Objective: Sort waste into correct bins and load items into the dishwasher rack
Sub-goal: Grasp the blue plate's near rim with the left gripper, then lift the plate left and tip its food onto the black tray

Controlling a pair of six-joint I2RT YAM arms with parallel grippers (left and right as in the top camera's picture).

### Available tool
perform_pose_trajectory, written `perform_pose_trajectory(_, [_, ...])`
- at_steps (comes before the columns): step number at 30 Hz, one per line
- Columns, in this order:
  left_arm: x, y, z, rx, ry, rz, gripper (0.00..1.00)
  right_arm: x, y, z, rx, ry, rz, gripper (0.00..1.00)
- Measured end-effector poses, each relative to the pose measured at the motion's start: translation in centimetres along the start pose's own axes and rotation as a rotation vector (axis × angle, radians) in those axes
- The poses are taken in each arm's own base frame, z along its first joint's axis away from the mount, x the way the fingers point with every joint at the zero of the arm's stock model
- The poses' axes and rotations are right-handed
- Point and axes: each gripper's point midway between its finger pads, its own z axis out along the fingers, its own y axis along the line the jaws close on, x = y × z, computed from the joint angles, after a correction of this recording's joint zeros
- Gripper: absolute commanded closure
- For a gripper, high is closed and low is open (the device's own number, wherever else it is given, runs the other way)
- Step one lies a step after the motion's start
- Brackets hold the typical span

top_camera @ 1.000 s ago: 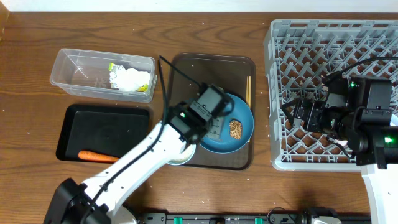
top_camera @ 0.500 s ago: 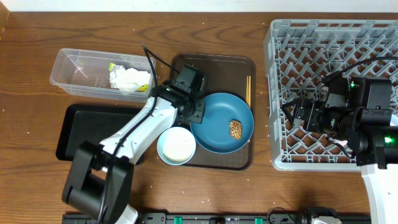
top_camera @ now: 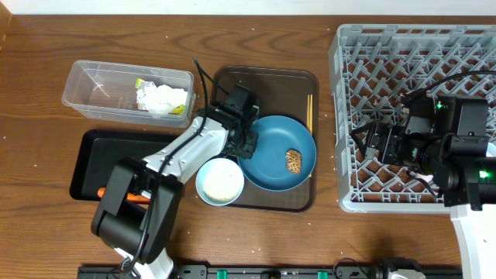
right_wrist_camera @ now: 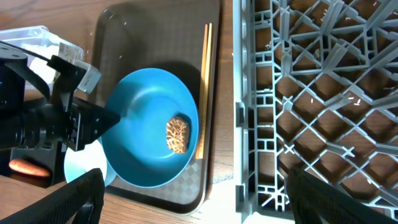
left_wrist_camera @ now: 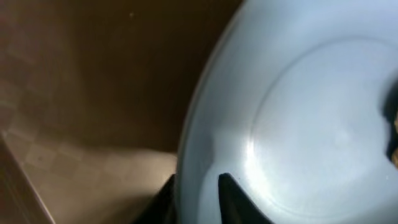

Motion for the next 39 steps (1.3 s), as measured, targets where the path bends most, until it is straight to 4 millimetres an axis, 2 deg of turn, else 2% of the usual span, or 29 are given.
perform_pose_trajectory(1, [-0.1, 0.0, 0.0, -0.003, -0.003, 0.002, 0.94, 0.0, 0.0, 0.0, 0.0, 0.0, 0.0, 0.13])
perform_pose_trajectory(8, [-1.2, 0.0, 0.0, 0.005, -0.046, 0.0, 0.93, 0.0, 0.0, 0.0, 0.0, 0.0, 0.0, 0.13])
perform_pose_trajectory(13, [-1.5, 0.8, -0.4, 0.001, -0.059, -0.042, 0.94, 0.1, 0.0, 0.0, 0.001, 0.004, -0.002, 0.13])
perform_pose_trajectory(17, [-2.9, 1.7, -2.7, 0.0, -0.115, -0.081, 0.94, 0.1, 0.0, 0.0, 0.001, 0.004, -0.005, 0.13])
perform_pose_trajectory(21, [-4.9, 2.6, -6.9, -0.004, -0.236, -0.103, 0.94, 0.1, 0.0, 0.0, 0.001, 0.004, -0.006, 0.13])
perform_pose_trajectory(24, [-5.4, 3.1, -9.9, -0.004, -0.298, -0.117, 0.94, 0.1, 0.0, 0.0, 0.001, 0.003, -0.006, 0.13])
perform_pose_trajectory(28, [-3.7, 4.6, -13.0, -0.078, -0.309, -0.143, 0.94, 0.2, -0.1, 0.0, 0.002, 0.009, -0.004, 0.13])
perform_pose_trajectory(32, [-0.6, 7.4, -16.6, -0.242, -0.304, -0.183, 0.94, 0.3, -0.1, 0.0, 0.003, 0.014, -0.006, 0.13])
perform_pose_trajectory(39, [6.0, 12.9, -25.4, -0.553, -0.415, -0.364, 0.94, 0.0, 0.0, 0.0, 0.0, 0.0, -0.014, 0.13])
